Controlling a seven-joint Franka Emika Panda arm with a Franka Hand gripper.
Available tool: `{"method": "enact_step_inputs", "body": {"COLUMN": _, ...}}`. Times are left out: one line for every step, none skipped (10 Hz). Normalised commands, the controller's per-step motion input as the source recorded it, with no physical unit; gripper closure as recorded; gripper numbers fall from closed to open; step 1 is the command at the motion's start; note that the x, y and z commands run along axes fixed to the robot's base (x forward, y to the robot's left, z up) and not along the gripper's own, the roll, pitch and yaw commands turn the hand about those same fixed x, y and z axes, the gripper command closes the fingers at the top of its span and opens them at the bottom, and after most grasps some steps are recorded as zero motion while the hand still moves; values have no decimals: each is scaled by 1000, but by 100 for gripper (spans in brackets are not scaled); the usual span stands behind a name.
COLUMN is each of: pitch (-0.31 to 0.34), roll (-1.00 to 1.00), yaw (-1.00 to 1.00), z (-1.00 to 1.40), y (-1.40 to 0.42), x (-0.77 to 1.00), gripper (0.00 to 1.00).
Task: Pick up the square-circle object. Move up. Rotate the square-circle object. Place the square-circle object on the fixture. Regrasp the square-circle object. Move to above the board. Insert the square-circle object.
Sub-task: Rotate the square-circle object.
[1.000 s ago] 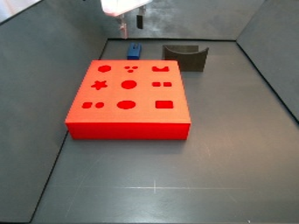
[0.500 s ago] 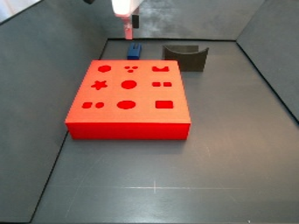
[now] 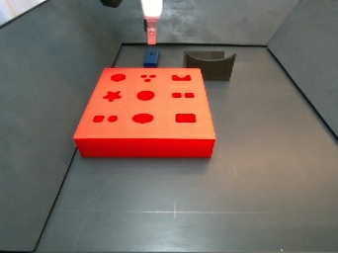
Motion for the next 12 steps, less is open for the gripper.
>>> {"method": "enact_step_inputs", "body": {"pitch": 2, "roll": -2, "yaw": 1000, "z": -50, "y": -3, "x": 32, "gripper": 0}}
{"method": "enact_step_inputs", "body": {"pitch": 3, "roll": -2, "yaw": 1000, "z": -50, "y": -3, "x": 32, "gripper": 0}}
{"method": "enact_step_inputs", "body": {"pitch": 3, "roll": -2, "yaw": 1000, "z": -50, "y": -3, "x": 32, "gripper": 0}}
{"method": "enact_step_inputs", "body": {"pitch": 3, "roll": -2, "yaw": 1000, "z": -50, "y": -3, "x": 32, "gripper": 0}}
{"method": "enact_step_inputs", "body": {"pitch": 3, "roll": -2, "yaw": 1000, "z": -49, "y": -3, "x": 32, "gripper": 0}}
{"method": "enact_step_inputs", "body": {"pitch": 3, "roll": -2, "yaw": 1000, "z": -49, "y": -3, "x": 33, "gripper": 0}}
{"method": "enact_step_inputs", "body": {"pitch": 3, "roll": -2, "yaw": 1000, "z": -49, "y": -3, "x": 33, "gripper": 0}}
{"method": "enact_step_inputs", "body": {"pitch": 4, "roll": -2, "yaw": 1000, "z": -49, "y": -3, "x": 33, "gripper": 0}}
{"method": "enact_step_inputs", "body": {"pitch": 4, "roll": -3, "yaw": 1000, "z": -48, "y": -3, "x": 33, "gripper": 0}}
{"method": "enact_step_inputs", "body": {"pitch": 4, "roll": -3, "yaw": 1000, "z": -48, "y": -3, "x": 33, "gripper": 0}}
{"method": "enact_step_inputs", "body": {"pitch": 5, "roll": -3, "yaw": 1000, "z": -48, "y": -3, "x": 33, "gripper": 0}}
{"method": "enact_step_inputs", "body": {"pitch": 5, "roll": -3, "yaw": 1000, "z": -48, "y": -3, "x": 33, "gripper": 0}}
